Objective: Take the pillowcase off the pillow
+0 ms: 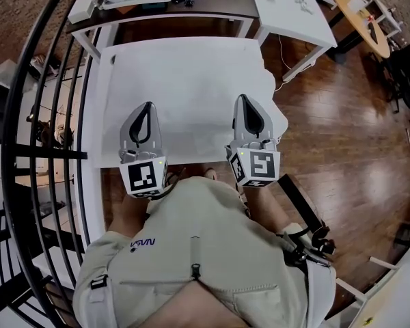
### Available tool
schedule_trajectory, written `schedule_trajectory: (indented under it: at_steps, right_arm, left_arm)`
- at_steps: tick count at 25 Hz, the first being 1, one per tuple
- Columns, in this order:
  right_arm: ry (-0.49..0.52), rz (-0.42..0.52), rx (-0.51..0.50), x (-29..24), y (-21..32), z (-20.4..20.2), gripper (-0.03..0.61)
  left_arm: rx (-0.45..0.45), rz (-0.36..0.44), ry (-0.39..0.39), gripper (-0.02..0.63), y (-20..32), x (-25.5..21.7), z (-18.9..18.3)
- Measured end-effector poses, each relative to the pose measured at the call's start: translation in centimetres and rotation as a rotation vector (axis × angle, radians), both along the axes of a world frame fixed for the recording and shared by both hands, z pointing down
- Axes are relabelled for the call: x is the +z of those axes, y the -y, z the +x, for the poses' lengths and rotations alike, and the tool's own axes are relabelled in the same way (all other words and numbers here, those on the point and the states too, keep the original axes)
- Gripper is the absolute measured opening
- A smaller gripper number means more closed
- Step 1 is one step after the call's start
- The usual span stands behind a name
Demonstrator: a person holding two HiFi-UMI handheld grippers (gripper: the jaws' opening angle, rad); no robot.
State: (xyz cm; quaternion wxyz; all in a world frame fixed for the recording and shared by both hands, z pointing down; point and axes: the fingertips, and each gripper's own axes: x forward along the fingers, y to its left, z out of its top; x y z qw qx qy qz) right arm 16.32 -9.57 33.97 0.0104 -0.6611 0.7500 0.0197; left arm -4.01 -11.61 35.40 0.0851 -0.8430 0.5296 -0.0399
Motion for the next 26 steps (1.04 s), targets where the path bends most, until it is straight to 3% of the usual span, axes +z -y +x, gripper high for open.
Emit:
schedule_trajectory:
  at_steps: [3, 8, 12, 16, 20, 26]
  right_arm:
    - [-0.005, -0.03, -0.008, 1.1, -0.3, -0.5, 0.0]
    - [-0.008, -0.034, -0.004, 1.4, -0.6, -0.3, 0.0]
    - [-0.006, -0.036, 0.0, 1.4, -0.7, -0.2, 0.0]
    - [-0.006, -0.043, -0.007, 1.6, -0.8, -0.4, 0.0]
    - [-0.006, -0.047, -0.01, 1.5, -0.8, -0.5, 0.0]
    - [-0.004, -0.058, -0.016, 1.7, -1.4, -0.8, 0.0]
  left_arm:
    - [-0.023, -0.003, -0.034, 0.006, 0.1, -0.4, -0.5]
    - [-0.014, -0.01, 0.001, 0.006, 0.2, 0.3, -0.9]
    - [-0.014, -0.013, -0.04, 0.006, 0.1, 0.0, -0.5]
    - [0.013, -0.014, 0.003, 0.006, 0.0, 0.5, -0.2]
    - [0.004, -0.019, -0.043, 0.006, 0.0, 0.0, -0.1]
    - [0.033, -0.028, 0.023, 0.006, -0.2, 1.1, 0.0]
